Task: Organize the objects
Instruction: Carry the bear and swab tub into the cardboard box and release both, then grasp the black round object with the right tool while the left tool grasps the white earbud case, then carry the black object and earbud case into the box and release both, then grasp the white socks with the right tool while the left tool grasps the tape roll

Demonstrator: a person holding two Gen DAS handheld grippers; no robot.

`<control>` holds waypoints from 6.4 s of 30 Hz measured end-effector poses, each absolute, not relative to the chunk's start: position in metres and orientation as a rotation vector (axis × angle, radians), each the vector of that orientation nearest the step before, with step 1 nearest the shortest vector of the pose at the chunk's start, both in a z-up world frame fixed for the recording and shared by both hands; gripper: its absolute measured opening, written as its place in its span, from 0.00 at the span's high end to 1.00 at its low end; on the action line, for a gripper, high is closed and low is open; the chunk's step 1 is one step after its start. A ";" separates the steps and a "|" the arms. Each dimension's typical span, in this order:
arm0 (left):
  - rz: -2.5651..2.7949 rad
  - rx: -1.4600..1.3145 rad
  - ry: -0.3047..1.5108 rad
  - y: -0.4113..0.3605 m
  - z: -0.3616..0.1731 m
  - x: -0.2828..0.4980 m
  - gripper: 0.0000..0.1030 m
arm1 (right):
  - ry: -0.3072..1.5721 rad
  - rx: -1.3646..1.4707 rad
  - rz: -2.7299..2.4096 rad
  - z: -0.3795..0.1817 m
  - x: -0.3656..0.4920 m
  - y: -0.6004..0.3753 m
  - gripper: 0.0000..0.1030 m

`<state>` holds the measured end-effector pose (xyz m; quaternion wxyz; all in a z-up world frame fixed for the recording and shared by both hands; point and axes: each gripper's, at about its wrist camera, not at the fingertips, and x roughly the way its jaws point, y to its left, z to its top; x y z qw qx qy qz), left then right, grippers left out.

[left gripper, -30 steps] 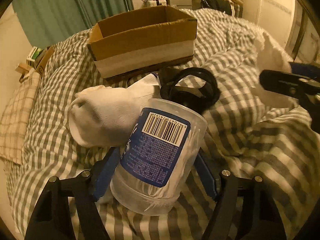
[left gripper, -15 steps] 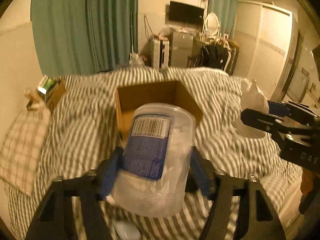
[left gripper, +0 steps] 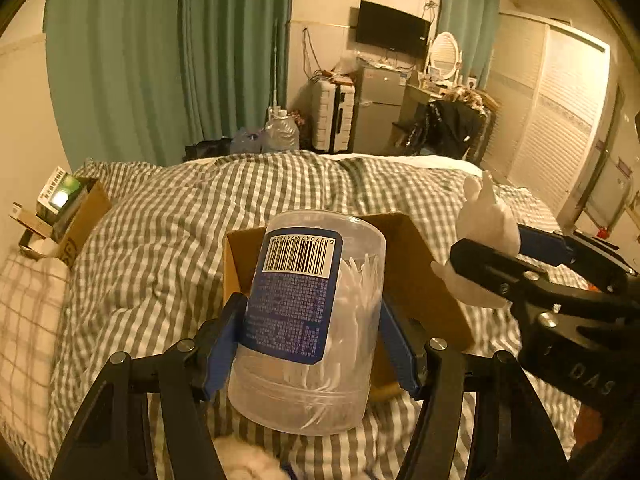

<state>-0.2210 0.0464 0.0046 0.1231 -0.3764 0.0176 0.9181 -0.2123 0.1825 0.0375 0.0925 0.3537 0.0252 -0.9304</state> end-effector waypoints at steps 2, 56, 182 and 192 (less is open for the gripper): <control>2.682 -1.112 0.085 0.050 -0.007 -0.228 0.35 | 0.062 1.071 -2.753 0.025 -0.226 0.185 0.50; 2.885 -1.330 0.122 -0.035 -0.047 -0.022 0.08 | 0.204 1.145 -2.817 0.001 -0.017 0.195 0.13; 2.873 -1.093 0.135 -0.056 0.017 -0.049 0.00 | 0.314 1.050 -2.770 0.053 -0.039 0.142 0.01; 2.801 -1.330 0.072 -0.080 -0.067 -0.047 0.00 | 0.349 1.235 -2.487 -0.051 -0.026 0.079 0.01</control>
